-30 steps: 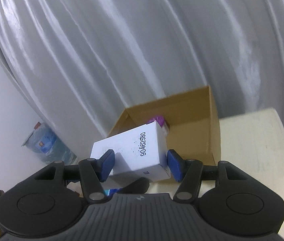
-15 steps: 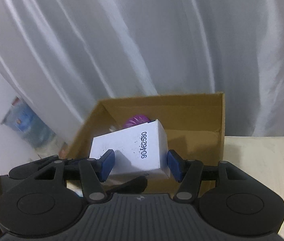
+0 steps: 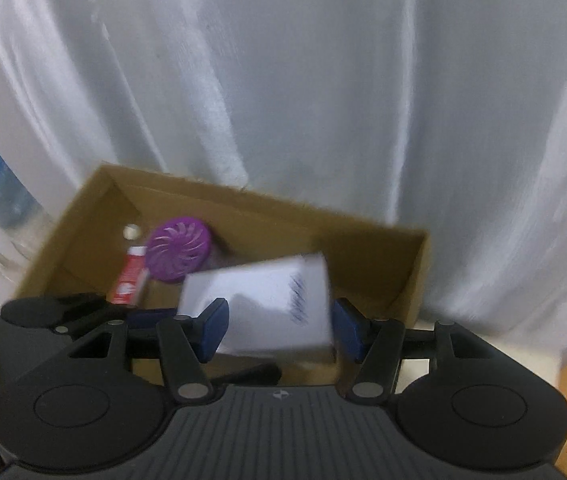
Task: Organize objects
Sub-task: 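Open the right gripper to drop the white box into the cardboard box, then move the right gripper down to the blue wet-wipes pack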
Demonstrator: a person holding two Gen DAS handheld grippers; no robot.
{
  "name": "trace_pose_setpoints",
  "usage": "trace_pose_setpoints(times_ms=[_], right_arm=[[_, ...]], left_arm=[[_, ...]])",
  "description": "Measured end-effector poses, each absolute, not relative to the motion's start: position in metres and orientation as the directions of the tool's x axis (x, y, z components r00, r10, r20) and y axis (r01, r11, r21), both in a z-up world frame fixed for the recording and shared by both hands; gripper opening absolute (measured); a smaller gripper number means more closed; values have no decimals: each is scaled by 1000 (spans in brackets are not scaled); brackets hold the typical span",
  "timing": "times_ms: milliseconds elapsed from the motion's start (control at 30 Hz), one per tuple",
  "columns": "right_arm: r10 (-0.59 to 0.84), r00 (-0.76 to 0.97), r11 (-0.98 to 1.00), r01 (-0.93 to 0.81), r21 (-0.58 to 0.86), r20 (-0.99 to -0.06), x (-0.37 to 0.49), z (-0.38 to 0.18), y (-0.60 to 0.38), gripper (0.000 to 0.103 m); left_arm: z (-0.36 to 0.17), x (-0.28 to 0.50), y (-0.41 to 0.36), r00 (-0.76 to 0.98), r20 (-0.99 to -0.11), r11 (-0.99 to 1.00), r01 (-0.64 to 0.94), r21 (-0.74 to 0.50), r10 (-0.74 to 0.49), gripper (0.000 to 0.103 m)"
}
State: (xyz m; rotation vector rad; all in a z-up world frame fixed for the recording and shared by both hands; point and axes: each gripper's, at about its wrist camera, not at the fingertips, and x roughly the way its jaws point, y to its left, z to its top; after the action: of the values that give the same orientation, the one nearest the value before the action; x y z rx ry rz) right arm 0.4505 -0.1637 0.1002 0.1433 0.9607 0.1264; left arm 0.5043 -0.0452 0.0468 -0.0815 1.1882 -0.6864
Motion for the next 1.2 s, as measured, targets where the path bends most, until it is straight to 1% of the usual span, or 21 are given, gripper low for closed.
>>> trace_pose_setpoints(times_ms=[67, 167, 267, 333, 367, 500, 567, 667, 767, 867, 967, 1067, 1200], right_arm=[[147, 588, 988, -51, 145, -795, 450, 104, -165, 61], [160, 613, 985, -42, 170, -774, 443, 114, -172, 61], [167, 648, 980, -26, 197, -743, 438, 130, -180, 61], [182, 685, 972, -19, 233, -705, 423, 145, -186, 62], [191, 706, 967, -15, 255, -682, 413, 153, -190, 65], [218, 787, 940, -11, 340, -578, 363, 181, -198, 68], [234, 823, 925, -24, 379, -517, 334, 193, -198, 75], [257, 858, 906, -54, 419, -445, 297, 204, -192, 76], [314, 857, 881, -102, 462, -408, 274, 200, -175, 77], [383, 833, 851, -150, 504, -398, 264, 190, -154, 77], [449, 795, 829, -199, 523, -409, 266, 174, -126, 77], [507, 731, 817, -237, 526, -457, 279, 152, -93, 76], [553, 652, 814, -288, 505, -519, 289, 124, -40, 76]], left_arm=[[43, 506, -51, 182, -831, 793, 459, -400, -525, 91], [43, 504, -51, 170, -830, 791, 451, -414, -532, 91], [50, 497, -40, 190, -821, 795, 438, -419, -538, 94], [57, 493, -26, 208, -812, 798, 427, -425, -544, 95], [62, 490, -20, 217, -807, 799, 421, -430, -549, 95], [93, 468, 18, 280, -769, 795, 414, -443, -574, 96], [111, 453, 36, 322, -746, 794, 419, -440, -583, 98], [136, 426, 71, 384, -700, 789, 420, -448, -602, 101], [151, 398, 103, 431, -667, 790, 412, -454, -608, 102], [150, 374, 143, 474, -662, 814, 352, -462, -581, 102], [138, 355, 174, 510, -690, 858, 284, -427, -513, 102], [116, 334, 193, 509, -744, 901, 250, -354, -434, 102], [82, 319, 203, 461, -790, 915, 225, -336, -403, 102]])
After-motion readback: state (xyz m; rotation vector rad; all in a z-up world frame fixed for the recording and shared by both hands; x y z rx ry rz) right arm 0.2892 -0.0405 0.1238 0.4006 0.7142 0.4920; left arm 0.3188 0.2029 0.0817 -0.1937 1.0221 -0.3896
